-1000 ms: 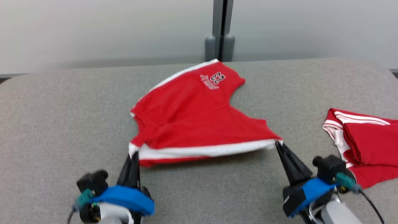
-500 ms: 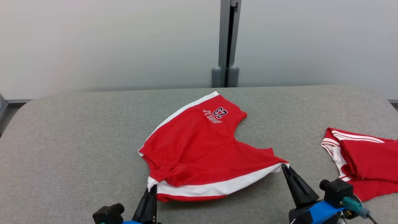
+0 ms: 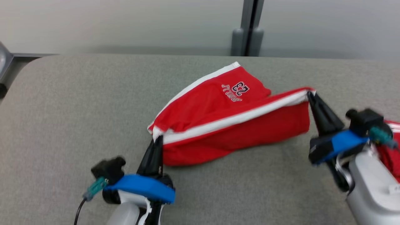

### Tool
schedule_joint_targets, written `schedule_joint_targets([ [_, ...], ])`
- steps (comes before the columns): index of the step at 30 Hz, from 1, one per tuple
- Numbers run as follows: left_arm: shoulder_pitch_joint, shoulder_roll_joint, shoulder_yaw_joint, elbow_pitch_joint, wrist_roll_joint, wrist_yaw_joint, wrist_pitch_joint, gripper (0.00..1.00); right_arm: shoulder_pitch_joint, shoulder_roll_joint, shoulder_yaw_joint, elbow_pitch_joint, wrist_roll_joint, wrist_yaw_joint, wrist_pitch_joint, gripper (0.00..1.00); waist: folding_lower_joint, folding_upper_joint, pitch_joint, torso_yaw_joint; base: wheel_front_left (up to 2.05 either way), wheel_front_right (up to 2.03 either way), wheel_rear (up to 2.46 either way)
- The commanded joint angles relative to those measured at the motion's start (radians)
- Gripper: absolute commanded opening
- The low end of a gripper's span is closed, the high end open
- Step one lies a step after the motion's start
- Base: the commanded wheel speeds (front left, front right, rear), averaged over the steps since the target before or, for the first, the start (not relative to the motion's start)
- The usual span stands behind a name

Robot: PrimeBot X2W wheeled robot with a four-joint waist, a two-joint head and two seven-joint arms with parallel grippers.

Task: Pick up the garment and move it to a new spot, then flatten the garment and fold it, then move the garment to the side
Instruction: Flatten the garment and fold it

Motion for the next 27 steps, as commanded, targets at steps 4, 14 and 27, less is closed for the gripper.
schedule_joint_targets([
  [4,-0.103,0.000,-0.050,-0.008,-0.046,0.026,-0.005,0.00,-0.153,-0.039,0.032,0.062,-0.011,0.000,-0.003,0.00,-0.0002,0.0000,0.122,0.077,0.00,0.00,0.00],
  [14,-0.259,-0.001,-0.120,-0.043,-0.142,0.108,-0.004,0.00,-0.419,-0.085,0.109,0.201,-0.031,0.000,-0.003,0.00,-0.0002,0.0000,0.261,0.144,0.00,0.00,0.00],
  [27,-0.381,-0.001,-0.188,-0.091,-0.234,0.187,-0.004,0.00,-0.651,-0.109,0.168,0.368,-0.082,0.000,-0.003,0.00,-0.0002,0.0000,0.395,0.206,0.00,0.00,0.00],
])
